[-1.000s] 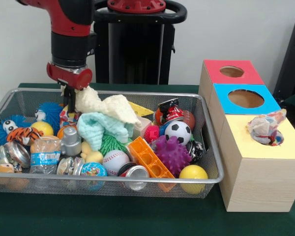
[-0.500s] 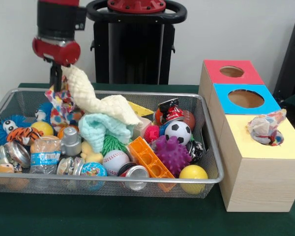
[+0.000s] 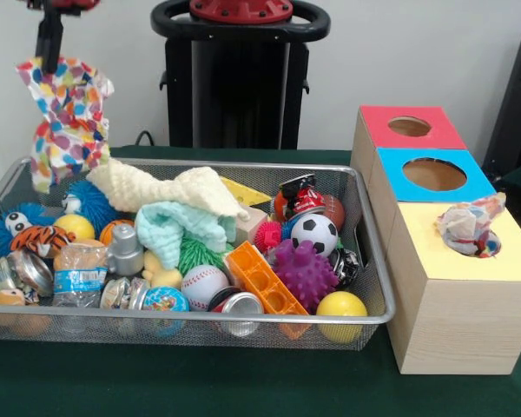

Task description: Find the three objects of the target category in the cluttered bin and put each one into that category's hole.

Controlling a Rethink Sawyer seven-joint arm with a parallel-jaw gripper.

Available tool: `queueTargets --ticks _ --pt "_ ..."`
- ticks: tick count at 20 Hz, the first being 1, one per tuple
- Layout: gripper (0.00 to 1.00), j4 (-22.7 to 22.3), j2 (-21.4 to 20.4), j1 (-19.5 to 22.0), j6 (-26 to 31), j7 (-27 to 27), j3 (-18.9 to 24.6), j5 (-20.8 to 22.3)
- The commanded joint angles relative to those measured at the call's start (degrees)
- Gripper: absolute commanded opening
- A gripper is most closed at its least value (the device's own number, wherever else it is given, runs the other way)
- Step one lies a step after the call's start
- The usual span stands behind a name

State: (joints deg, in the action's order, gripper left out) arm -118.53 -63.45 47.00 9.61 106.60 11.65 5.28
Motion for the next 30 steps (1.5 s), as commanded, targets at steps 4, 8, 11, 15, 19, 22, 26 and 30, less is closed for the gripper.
queueTargets --ticks 4,8,11,15,19,22,26,30 --pt "0.0 2.23 -9.54 -6.99 9.23 2.34 4.93 -1.67" --pt "0.0 4.92 -8.53 -11.32 13.26 3.09 4.33 -1.74" --pt "0.0 6.4 -7.57 -14.55 13.57 4.96 4.11 -2.69" --pt "0.0 8.15 -6.63 -18.06 12.61 6.17 4.6 -4.2" --pt "0.0 11.28 -5.22 -21.59 12.72 7.42 2.78 -4.56" --pt "0.0 13.93 -4.04 -24.21 13.34 8.35 0.97 -4.12" --pt "0.0 18.12 -1.27 -28.99 14.23 9.3 -1.79 -2.41" --pt "0.0 21.09 2.32 -33.05 13.24 10.56 -3.74 -2.95"
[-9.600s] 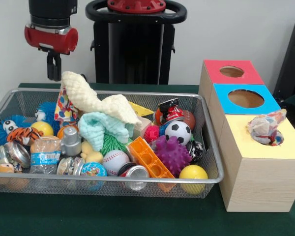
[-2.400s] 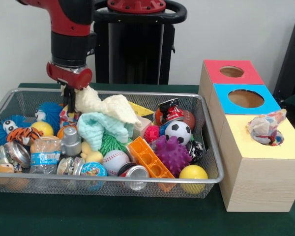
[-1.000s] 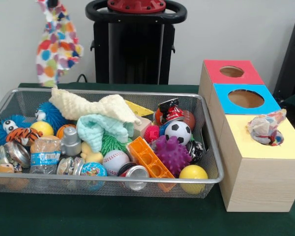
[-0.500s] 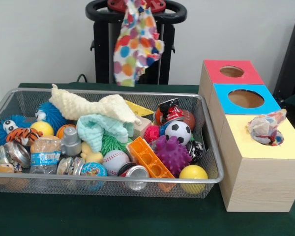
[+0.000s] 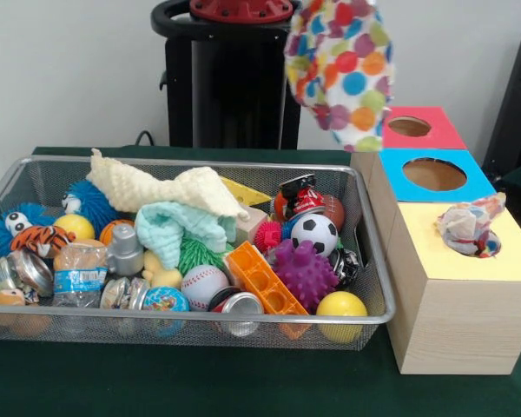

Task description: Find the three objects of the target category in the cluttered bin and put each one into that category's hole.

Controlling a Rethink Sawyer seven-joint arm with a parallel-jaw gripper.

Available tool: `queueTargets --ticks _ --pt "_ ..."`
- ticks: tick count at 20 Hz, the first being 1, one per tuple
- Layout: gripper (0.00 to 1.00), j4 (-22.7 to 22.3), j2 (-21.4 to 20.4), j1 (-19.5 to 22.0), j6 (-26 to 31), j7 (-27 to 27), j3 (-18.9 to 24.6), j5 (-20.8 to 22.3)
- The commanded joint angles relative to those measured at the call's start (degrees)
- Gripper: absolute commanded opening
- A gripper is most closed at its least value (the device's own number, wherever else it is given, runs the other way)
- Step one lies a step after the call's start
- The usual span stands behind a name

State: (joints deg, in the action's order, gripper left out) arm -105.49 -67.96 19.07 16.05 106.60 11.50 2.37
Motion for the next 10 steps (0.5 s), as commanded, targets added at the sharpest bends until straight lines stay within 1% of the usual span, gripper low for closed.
queueTargets --ticks 1,4,5,7,8,10 --pt "0.0 8.64 7.6 -5.76 6.4 10.56 -3.84 -0.34" --pt "0.0 10.41 9.66 -8.08 5.67 11.25 -5.45 -0.92" --pt "0.0 11.16 10.36 -9.22 5.56 11.72 -6.64 -0.84" --pt "0.0 11.69 11.81 -10.67 3.8 11.93 -8.16 -0.65" --pt "0.0 11.05 12.43 -10.96 2.55 12.33 -8.74 -0.98" --pt "0.0 9.52 13.66 -9.59 0.62 11.74 -7.29 -2.13"
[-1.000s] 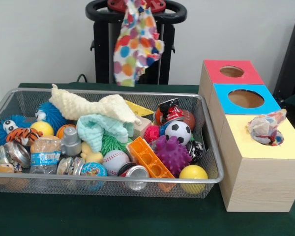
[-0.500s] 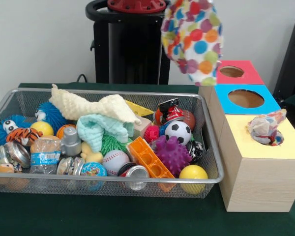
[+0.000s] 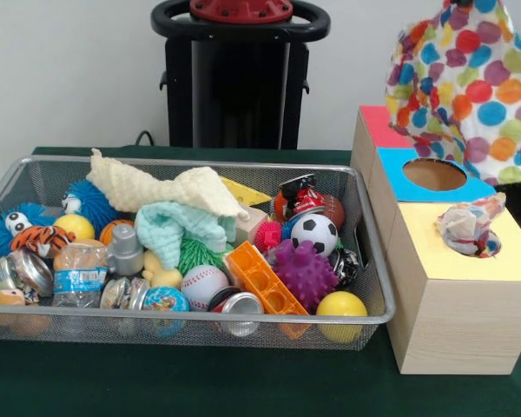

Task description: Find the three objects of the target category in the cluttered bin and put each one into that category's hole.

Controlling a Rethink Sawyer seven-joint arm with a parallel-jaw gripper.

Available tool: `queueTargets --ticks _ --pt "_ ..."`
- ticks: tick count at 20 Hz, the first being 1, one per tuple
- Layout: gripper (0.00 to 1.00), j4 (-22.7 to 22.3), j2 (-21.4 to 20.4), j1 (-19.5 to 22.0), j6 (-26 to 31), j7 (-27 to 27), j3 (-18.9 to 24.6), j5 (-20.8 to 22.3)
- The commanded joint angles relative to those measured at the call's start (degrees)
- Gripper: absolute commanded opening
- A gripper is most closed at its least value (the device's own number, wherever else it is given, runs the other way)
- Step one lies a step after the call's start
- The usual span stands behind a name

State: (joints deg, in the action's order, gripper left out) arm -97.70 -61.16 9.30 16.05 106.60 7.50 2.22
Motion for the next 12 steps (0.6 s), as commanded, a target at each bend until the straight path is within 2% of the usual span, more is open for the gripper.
queueTargets --ticks 1,7,12 --pt "0.0 1.54 7.42 0.53 -0.04 11.45 -2.98 -2.13" --pt "0.0 0.31 10.59 1.36 -3.25 10.98 -2.49 -2.85" --pt "0.0 0.21 14.01 -2.53 -6.56 13.92 -7.01 -3.51"
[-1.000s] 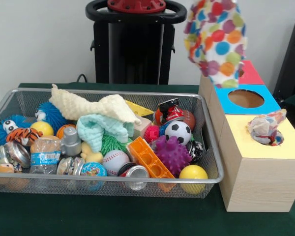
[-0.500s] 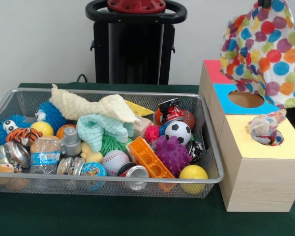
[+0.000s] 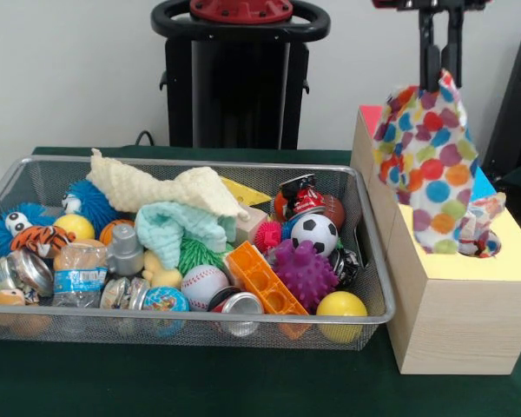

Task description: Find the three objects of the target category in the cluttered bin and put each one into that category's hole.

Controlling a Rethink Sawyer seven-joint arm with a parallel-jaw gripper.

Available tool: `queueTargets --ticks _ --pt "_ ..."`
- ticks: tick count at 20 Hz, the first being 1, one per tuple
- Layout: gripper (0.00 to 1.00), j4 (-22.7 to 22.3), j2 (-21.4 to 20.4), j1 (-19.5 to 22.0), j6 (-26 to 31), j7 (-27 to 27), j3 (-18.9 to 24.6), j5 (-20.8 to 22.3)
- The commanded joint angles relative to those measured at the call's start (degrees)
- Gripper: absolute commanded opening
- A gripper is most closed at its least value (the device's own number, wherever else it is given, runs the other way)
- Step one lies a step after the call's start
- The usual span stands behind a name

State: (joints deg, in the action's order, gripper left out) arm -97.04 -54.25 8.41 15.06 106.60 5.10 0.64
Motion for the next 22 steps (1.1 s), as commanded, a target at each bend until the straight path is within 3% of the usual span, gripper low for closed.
queueTargets --ticks 1,9,18,22 --pt "0.0 -0.37 7.79 -2.41 -5.92 14.49 -5.34 -2.49" --pt "0.0 1.23 10.92 -9.27 -6.88 15.21 -12.44 -5.69" --pt "0.0 1.5 7.53 -13.48 -1.72 14.3 -16.55 -8.94" --pt "0.0 2.9 7.94 -16.15 0.15 15.14 -19.0 -10.95"
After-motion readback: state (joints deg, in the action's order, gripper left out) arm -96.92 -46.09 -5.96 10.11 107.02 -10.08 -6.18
